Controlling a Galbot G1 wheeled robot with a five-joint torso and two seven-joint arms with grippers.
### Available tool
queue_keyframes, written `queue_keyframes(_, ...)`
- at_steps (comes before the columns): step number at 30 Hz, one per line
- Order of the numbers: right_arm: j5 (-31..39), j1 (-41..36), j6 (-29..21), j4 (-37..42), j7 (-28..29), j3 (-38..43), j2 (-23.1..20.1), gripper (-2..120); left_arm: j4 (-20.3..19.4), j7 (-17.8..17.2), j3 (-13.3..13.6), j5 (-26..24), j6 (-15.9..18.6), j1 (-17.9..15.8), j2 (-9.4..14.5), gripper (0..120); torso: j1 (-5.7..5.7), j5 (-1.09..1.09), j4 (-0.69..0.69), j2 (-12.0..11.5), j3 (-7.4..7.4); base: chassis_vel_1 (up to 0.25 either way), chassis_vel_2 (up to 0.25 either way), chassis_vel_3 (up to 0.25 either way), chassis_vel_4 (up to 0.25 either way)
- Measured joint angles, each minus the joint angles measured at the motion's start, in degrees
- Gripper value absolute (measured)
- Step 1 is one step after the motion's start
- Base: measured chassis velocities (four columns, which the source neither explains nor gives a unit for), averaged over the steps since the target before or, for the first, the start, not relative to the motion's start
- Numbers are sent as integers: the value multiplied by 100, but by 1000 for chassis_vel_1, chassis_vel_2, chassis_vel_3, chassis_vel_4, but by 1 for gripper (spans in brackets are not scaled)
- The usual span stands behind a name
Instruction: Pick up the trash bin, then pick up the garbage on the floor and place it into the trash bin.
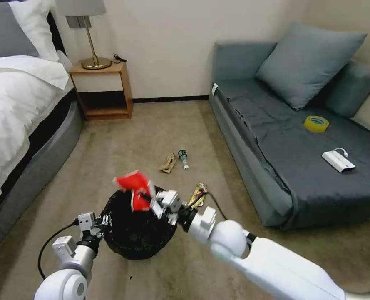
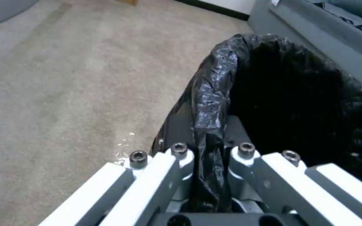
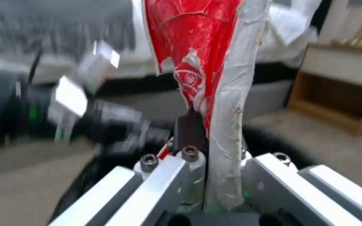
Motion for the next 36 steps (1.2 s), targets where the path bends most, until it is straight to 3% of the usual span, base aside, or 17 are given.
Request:
queue_keyframes(6, -196, -273, -35, -310, 170, -47, 97, 3, -77, 60, 58, -7, 0, 46, 31, 5, 0, 0, 0, 0, 0, 0, 0, 0, 0)
queue_keyframes(21, -257, -677, -351, -2, 260, 298, -263, 56, -222, 162, 105, -21, -52, 172, 77, 5, 0, 0, 0, 0, 0, 0, 0, 0, 0)
queue_keyframes(28, -754, -973, -266, 318, 268, 832, -418, 85, -246, 168, 100, -10, -79, 167, 47, 5, 0, 1, 0, 0, 0, 0, 0, 0, 0)
queue_keyframes(31, -1205, -1153, -92, 392, 442, 1129, -412, 91, -246, 165, 75, -10, -91, 154, 41, 5, -1, 0, 0, 0, 0, 0, 0, 0, 0)
queue_keyframes(32, -1538, -1347, 2, 456, 725, 1381, -366, 97, -246, 156, 57, -11, -95, 147, 36, 5, 0, 0, 0, 0, 0, 0, 0, 0, 0)
queue_keyframes(36, -1971, -2011, -7, 665, 1385, 2045, -157, 100, -255, 135, 18, -13, -100, 142, -2, 5, 0, 0, 0, 0, 0, 0, 0, 0, 0)
